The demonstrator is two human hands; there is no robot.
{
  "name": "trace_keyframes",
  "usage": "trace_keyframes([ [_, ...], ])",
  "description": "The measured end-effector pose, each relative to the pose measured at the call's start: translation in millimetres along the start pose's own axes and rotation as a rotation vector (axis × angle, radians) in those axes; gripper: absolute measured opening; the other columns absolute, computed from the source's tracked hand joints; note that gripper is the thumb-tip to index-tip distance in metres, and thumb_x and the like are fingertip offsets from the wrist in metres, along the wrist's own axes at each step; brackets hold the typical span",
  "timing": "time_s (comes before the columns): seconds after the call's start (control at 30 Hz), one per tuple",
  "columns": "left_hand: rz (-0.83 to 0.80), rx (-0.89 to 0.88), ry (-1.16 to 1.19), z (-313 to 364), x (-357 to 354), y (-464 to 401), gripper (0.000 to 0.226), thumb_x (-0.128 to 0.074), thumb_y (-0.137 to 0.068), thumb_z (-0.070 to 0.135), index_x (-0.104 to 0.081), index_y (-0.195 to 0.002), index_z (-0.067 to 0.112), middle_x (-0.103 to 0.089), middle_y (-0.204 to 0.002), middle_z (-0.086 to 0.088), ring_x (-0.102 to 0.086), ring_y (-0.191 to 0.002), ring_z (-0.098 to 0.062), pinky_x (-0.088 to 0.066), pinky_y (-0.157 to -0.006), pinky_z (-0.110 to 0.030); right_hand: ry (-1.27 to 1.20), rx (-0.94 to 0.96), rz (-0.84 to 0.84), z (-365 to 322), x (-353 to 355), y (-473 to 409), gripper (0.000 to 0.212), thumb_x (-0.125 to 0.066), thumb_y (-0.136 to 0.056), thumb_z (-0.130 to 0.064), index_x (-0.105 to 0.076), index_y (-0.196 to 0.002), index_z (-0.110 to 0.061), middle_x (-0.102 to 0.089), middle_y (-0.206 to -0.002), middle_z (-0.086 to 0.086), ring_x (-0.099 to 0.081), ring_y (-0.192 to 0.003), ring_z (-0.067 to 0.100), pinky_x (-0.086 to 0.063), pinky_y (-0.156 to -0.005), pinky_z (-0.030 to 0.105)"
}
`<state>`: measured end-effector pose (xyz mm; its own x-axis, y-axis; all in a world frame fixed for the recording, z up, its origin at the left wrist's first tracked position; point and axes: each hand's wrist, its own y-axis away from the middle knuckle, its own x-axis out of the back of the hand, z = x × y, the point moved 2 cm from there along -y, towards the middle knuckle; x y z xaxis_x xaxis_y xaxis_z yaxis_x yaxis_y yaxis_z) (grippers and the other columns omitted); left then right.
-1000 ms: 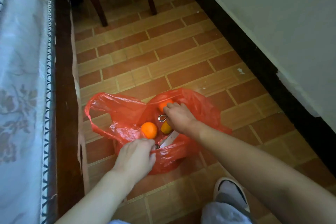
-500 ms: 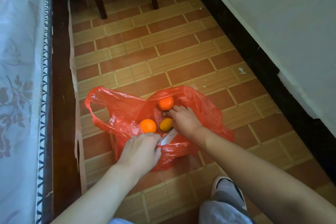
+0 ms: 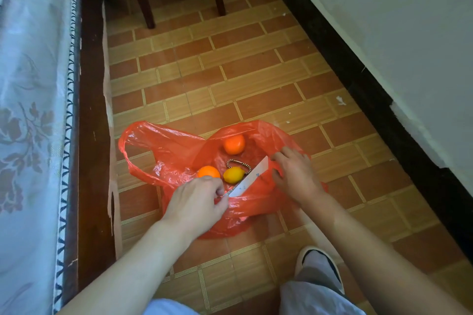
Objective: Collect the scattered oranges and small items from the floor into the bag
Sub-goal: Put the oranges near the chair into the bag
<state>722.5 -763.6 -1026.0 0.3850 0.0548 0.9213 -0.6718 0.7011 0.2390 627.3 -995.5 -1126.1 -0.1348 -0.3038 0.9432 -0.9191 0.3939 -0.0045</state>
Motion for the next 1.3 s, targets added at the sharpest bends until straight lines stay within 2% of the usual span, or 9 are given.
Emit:
trace_keyframes([
  [0.2, 0.046, 0.049, -0.007, -2, 10, -1, 0.012, -0.065, -0.092, 0.036, -0.062, -0.083, 0.027, -0.060, -0.083, 0.012, -0.061, -0.083, -0.016, -0.046, -0.066, -0.031, 0.146, -0.097, -0.076, 6, 13, 16, 0.039, -0.072, -0.081, -0.028, -0.063, -0.118, -0.020, -0.059, -0.119, 0.004, -0.054, -0.110, 0.031, -0.046, -0.089, 0.046],
  [0.3, 0.087, 0.065, -0.034, -2, 18, -1, 0.009, -0.064, -0.092, 0.032, -0.063, -0.085, 0.027, -0.063, -0.085, 0.010, -0.062, -0.085, -0.019, -0.047, -0.066, -0.032, 0.170, -0.190, -0.119, 11, 19, 24, 0.048, -0.074, -0.078, -0.021, -0.060, -0.123, -0.019, -0.057, -0.122, 0.006, -0.054, -0.113, 0.032, -0.046, -0.089, 0.046],
  [0.37, 0.173, 0.086, -0.077, -7, 30, -1, 0.004, -0.064, -0.092, 0.031, -0.066, -0.091, 0.027, -0.065, -0.091, 0.009, -0.063, -0.090, -0.022, -0.051, -0.071, -0.037, 0.121, -0.210, -0.115, 15, 22, 27, 0.044, -0.071, -0.078, -0.008, -0.061, -0.120, -0.013, -0.058, -0.118, 0.011, -0.057, -0.108, 0.035, -0.047, -0.087, 0.046],
  [0.47, 0.305, 0.158, -0.185, -25, 47, -3, 0.019, -0.065, -0.094, 0.030, -0.069, -0.111, 0.022, -0.068, -0.109, 0.001, -0.060, -0.105, -0.026, -0.053, -0.086, -0.045, 0.018, -0.254, -0.082, 21, 27, 23, 0.032, -0.057, -0.082, 0.005, -0.063, -0.112, -0.006, -0.062, -0.107, 0.014, -0.062, -0.095, 0.038, -0.049, -0.078, 0.045],
  [0.63, 0.347, 0.310, -0.318, -58, 56, -8, 0.037, -0.070, -0.091, 0.031, -0.065, -0.125, 0.018, -0.062, -0.125, -0.008, -0.054, -0.120, -0.033, -0.047, -0.098, -0.054, -0.064, -0.187, -0.001, 16, 31, 14, 0.004, -0.062, -0.086, -0.004, -0.061, -0.089, -0.006, -0.060, -0.089, 0.014, -0.061, -0.078, 0.041, -0.046, -0.063, 0.043],
  [0.93, 0.293, 0.352, -0.383, -82, 59, -7, 0.047, -0.070, -0.088, 0.031, -0.059, -0.133, 0.019, -0.053, -0.137, -0.008, -0.046, -0.130, -0.031, -0.046, -0.104, -0.053, -0.120, -0.033, 0.083, -19, 35, 1, 0.015, -0.071, -0.082, -0.003, -0.058, -0.078, -0.010, -0.058, -0.080, 0.012, -0.062, -0.070, 0.040, -0.047, -0.053, 0.041],
  [1.13, 0.237, 0.518, -0.167, -109, 57, -5, 0.082, -0.074, -0.091, 0.027, -0.025, -0.157, 0.017, -0.032, -0.159, -0.019, -0.041, -0.139, -0.043, -0.049, -0.104, -0.058, -0.148, 0.005, 0.096, -35, 36, -3, 0.015, -0.066, -0.089, -0.012, -0.055, -0.079, -0.011, -0.045, -0.075, -0.001, -0.056, -0.067, 0.036, -0.035, -0.050, 0.035],
  [1.2, 0.251, 0.536, -0.063, -116, 55, -4, 0.085, -0.074, -0.092, 0.024, -0.021, -0.158, 0.021, -0.037, -0.154, -0.020, -0.052, -0.131, -0.044, -0.053, -0.099, -0.056, -0.132, 0.013, 0.086, -38, 36, -3, 0.013, -0.064, -0.091, -0.015, -0.057, -0.080, -0.011, -0.051, -0.077, 0.002, -0.058, -0.066, 0.036, -0.034, -0.052, 0.034],
  [1.3, 0.338, 0.471, 0.001, -118, 56, -3, 0.075, -0.072, -0.093, 0.018, -0.029, -0.154, 0.020, -0.054, -0.138, -0.017, -0.063, -0.115, -0.040, -0.056, -0.093, -0.051, -0.128, 0.020, 0.084, -43, 37, -2, 0.013, -0.064, -0.092, -0.018, -0.059, -0.082, -0.011, -0.056, -0.078, 0.005, -0.059, -0.067, 0.037, -0.033, -0.053, 0.033],
])
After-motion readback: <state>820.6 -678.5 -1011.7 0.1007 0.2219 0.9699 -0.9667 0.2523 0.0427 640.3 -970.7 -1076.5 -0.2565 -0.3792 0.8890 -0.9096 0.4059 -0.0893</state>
